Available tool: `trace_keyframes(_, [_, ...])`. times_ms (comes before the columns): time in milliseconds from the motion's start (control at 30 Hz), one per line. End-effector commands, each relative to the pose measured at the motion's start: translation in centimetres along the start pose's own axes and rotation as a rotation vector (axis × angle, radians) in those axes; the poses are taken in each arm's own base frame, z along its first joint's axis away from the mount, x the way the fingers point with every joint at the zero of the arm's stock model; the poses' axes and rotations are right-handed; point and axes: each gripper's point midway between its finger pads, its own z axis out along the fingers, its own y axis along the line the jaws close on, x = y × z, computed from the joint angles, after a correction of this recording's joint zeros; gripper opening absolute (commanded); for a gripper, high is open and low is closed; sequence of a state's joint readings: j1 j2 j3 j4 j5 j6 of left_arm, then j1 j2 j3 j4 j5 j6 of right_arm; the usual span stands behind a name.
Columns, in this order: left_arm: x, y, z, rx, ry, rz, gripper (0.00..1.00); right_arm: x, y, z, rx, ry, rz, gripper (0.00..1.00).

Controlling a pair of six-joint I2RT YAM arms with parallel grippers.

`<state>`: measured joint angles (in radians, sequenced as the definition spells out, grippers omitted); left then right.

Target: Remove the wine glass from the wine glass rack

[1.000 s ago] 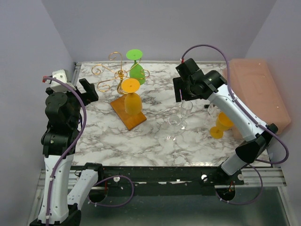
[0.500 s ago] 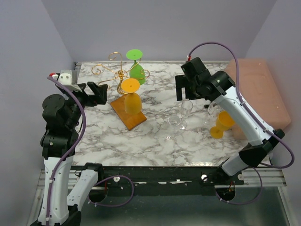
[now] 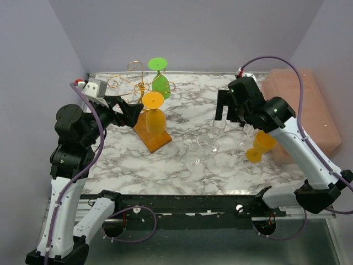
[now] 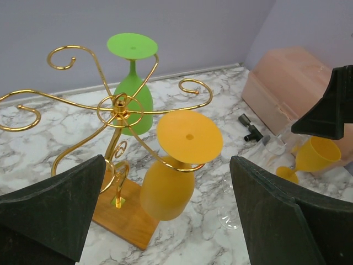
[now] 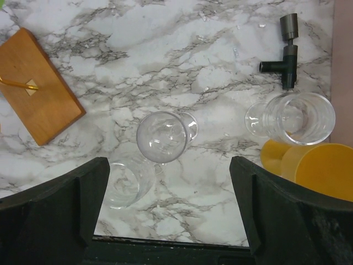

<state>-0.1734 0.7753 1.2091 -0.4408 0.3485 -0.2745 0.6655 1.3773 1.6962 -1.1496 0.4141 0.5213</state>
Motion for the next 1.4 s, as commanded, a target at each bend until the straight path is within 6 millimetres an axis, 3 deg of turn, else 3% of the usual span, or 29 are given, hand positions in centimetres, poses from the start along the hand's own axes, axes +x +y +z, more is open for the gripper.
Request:
trace_keyframes(0, [-1.3, -1.4, -0.2, 0.037, -0.007, 0.028, 0.99, -1.0, 0.8, -0.8, -0.097, -0.113, 0.108, 1.0])
trace_keyframes(167, [-1.7, -1.8, -0.1, 0.03, 0.014, 0.012, 0.98, -2.0, 3.3, -4.0, -0.367, -0.256, 0.184, 1.0])
trace_keyframes(267, [-1.7, -1.8, 0.1, 0.016, 0.03, 0.006, 0.98, -2.4, 3.7, -5.9, -0.469, -0.327, 0.213, 1.0])
trace_keyframes(533, [-3.0, -2.6, 0.3, 0.003, 0.047, -0.041, 0.98, -2.3, 3.0, -5.4, -0.384, -0.251, 0.305, 1.0])
trace_keyframes(733, [-2.7, -3.4, 0.8, 0.015, 0.101, -0.04, 0.98, -2.7, 1.1, -5.9, -0.321, -0.293, 0.51, 1.0])
trace_keyframes(933, [-2.9, -4.0, 1.4, 0.022, 0.132, -0.02, 0.98, -4.7, 2.9, -9.0, -0.492, -0.389, 0.353, 1.0])
trace_keyframes(1167, [-2.0, -4.0, 2.6, -0.009, 0.212, 0.046, 0.98, -4.7, 2.9, -9.3, -0.495, -0.397, 0.282, 1.0])
trace_keyframes(1367, [-0.2, -3.2, 4.0, -0.077, 0.294, 0.117, 0.98, -2.7, 3.6, -8.3, -0.504, -0.306, 0.183, 1.0])
